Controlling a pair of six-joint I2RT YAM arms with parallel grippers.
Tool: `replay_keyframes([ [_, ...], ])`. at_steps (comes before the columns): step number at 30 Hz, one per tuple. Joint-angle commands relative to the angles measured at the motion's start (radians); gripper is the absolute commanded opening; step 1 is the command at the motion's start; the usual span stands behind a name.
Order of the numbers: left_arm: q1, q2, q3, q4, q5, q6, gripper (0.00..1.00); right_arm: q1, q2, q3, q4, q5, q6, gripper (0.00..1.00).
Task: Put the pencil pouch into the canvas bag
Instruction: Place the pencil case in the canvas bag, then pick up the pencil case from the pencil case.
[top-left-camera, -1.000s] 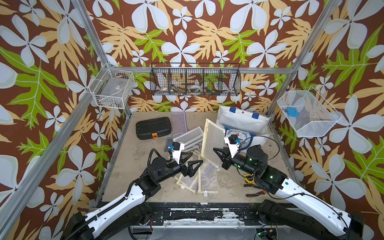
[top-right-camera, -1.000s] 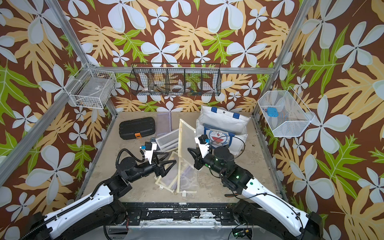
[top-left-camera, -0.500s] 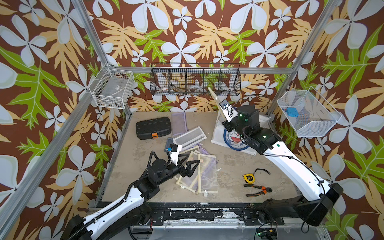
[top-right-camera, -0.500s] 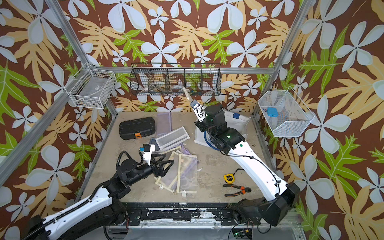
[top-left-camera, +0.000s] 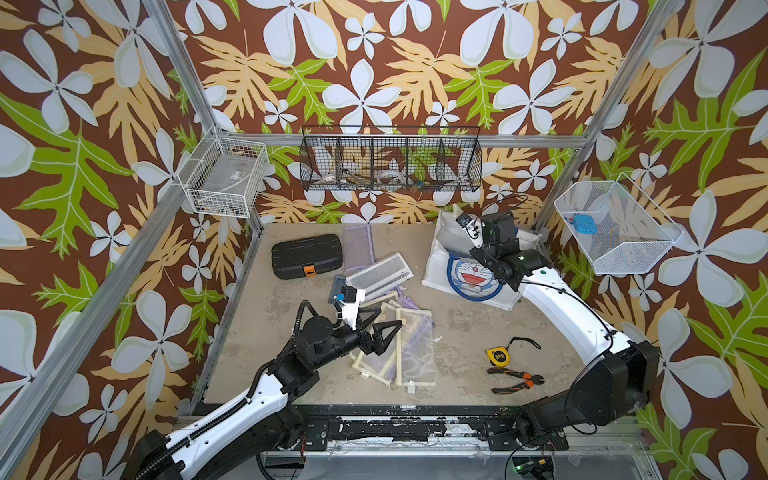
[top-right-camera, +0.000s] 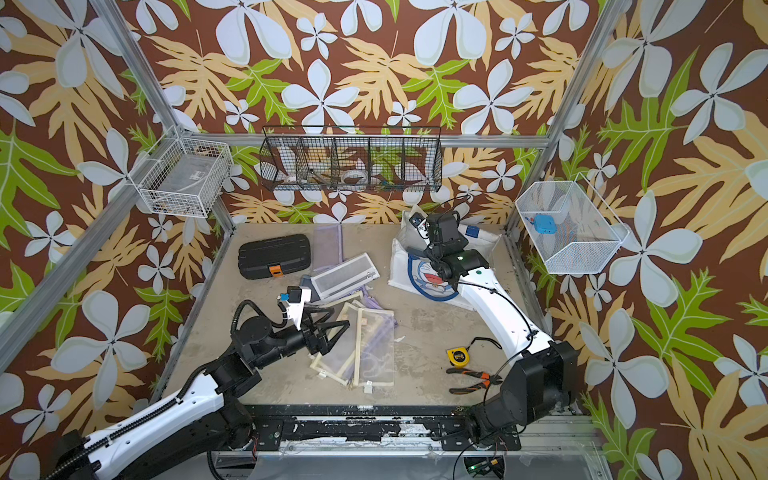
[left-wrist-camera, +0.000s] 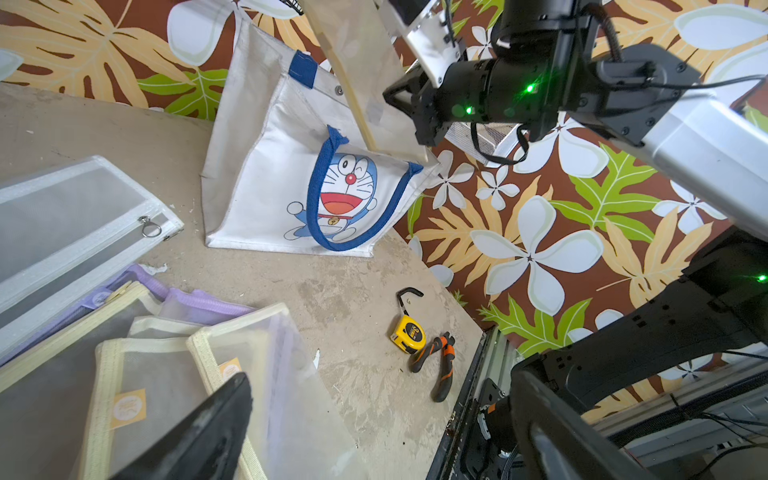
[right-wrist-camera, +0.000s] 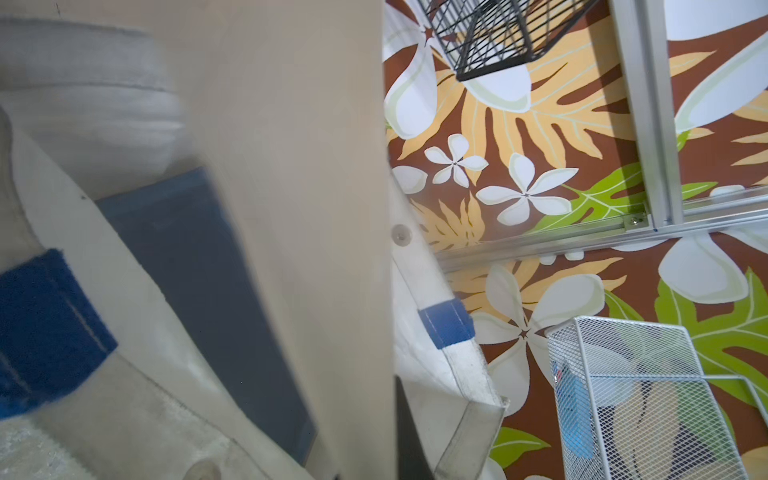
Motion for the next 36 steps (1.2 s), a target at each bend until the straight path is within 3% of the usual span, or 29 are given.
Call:
replay_keyframes([
  [1,0.003,0.000,0.022,0.023,0.028,0.006,0.98,-0.008,-0.001,-0.021,0.029,0.010,0.009,0.00],
  [4,0.003,-0.008,0.039,-0.001,0.020,0.018,0.98,-0.015,0.000,-0.054,0.049,0.014,0.018,0.00],
  [9,0.003,-0.007,0.041,-0.016,-0.002,0.022,0.98,-0.016,-0.010,-0.101,0.079,0.008,0.038,0.16],
  [11,0.004,-0.003,0.043,-0.020,-0.005,0.022,0.98,-0.016,-0.026,-0.115,0.096,0.008,0.052,0.28],
  [12,0.004,-0.002,0.043,-0.020,-0.007,0.021,0.98,-0.016,-0.035,-0.121,0.100,0.000,0.058,0.44],
  [14,0.004,0.005,0.048,-0.027,-0.010,0.025,0.98,-0.018,-0.053,-0.124,0.102,-0.013,0.066,0.62],
  [21,0.003,0.083,0.090,-0.081,0.028,0.023,0.98,-0.017,-0.137,-0.118,0.092,-0.029,0.146,0.72],
  [26,0.003,0.215,0.126,-0.190,0.019,0.005,0.95,-0.015,-0.319,-0.209,0.119,-0.380,0.344,0.81],
  [33,0.003,0.324,0.074,-0.124,0.070,-0.066,0.84,-0.015,-0.602,-0.537,0.206,-0.795,0.656,0.84],
  [36,0.003,0.392,0.056,-0.072,0.080,-0.099,0.79,-0.015,-0.715,-0.753,0.368,-0.917,0.845,0.85],
])
